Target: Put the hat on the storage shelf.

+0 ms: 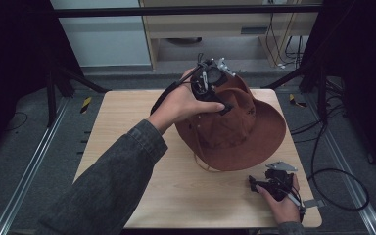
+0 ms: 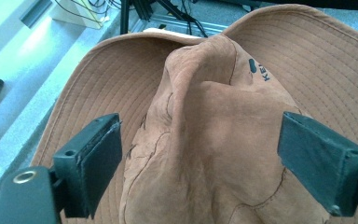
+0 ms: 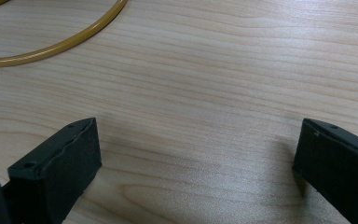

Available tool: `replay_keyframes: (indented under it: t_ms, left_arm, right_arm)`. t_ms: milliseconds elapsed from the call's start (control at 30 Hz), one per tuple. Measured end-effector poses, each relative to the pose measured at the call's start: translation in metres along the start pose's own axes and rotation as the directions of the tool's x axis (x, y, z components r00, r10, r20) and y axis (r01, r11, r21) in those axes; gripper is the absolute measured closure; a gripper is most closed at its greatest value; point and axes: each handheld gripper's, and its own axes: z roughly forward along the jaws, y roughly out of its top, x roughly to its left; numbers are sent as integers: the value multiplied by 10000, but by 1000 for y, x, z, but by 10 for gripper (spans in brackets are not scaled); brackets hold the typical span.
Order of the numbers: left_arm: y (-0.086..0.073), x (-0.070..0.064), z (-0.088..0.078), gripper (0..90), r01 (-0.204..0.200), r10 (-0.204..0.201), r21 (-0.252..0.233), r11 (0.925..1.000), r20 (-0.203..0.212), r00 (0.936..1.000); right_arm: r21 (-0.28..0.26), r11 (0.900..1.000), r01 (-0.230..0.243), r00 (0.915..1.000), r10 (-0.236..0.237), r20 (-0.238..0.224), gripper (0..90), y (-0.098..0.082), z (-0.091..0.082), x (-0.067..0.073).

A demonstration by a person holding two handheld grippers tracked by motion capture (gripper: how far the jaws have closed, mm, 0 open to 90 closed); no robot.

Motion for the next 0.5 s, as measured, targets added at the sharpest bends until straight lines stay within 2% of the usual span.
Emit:
replay_keyframes:
  t_ms: [233,333,500]
  left_arm:
    - [-6,-2,-1,100,-64,64,-202,9998,-4,10000]
    - [-11,-4,-5,104,-229,227,-223,9995,-102,9997]
    - [-16,-4,-10,93,-170,168,-429,9989,-52,9998]
  right_arm:
    - [1,10000,-3,10000,3,0,7,0,0,0]
    - [-1,10000,-10,10000,10,3,7,0,0,0]
    - [2,10000,-2,10000,2,1,7,0,0,0]
